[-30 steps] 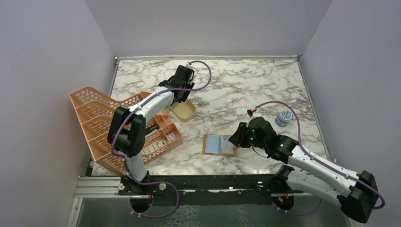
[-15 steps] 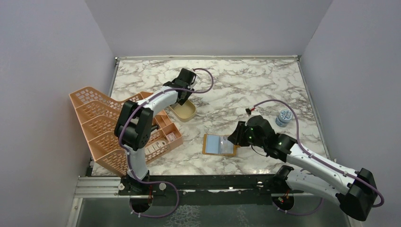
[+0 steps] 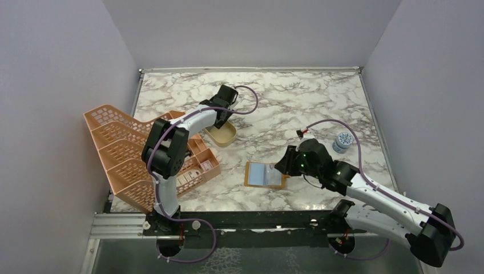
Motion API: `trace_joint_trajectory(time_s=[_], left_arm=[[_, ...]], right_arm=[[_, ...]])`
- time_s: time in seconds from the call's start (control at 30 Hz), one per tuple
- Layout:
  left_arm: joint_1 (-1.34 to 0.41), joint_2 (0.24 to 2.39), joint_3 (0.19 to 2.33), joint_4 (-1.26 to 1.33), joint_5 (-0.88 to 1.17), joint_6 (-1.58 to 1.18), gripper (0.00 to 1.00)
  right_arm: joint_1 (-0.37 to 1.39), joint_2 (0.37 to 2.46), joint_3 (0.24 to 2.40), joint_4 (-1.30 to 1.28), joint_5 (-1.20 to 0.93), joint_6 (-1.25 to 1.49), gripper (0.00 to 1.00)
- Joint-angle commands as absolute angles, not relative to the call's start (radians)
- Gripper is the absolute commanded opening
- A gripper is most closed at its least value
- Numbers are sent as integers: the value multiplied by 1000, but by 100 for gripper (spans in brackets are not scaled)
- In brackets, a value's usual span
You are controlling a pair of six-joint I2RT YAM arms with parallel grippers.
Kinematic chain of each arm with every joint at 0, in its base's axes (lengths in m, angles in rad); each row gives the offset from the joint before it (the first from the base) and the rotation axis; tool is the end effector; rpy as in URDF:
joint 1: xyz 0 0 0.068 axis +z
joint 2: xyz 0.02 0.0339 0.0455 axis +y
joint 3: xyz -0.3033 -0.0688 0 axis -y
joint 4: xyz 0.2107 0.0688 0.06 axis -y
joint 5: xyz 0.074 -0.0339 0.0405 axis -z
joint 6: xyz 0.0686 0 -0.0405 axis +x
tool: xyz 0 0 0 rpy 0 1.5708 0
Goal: Put the credit cards into the card holder
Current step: Pick up the credit card from the storage box.
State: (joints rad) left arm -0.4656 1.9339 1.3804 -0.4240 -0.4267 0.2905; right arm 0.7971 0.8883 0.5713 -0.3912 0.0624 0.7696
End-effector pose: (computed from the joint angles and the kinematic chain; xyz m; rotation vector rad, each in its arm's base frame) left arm 0.3834 -0.1609 0.2242 0.7622 2.3637 0.4686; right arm 0.1119 0.1085 0.2475 0.0015 2.3914 0.7236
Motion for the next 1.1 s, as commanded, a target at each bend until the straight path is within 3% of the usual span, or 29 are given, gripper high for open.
trace_joint_trajectory(time_s=[0.0,0.87,1.07], left_arm=[[-460,1950,1418,-397,-494,307,55],[-477,1929,1436,-410,-524,303,38],[-480,1925,1441,-420,-519,297,26]], right_arm=[[799,863,586,-378,72,764,29],[800,864,573,-374,79,772,29],[798,860,574,-376,73,769,29]])
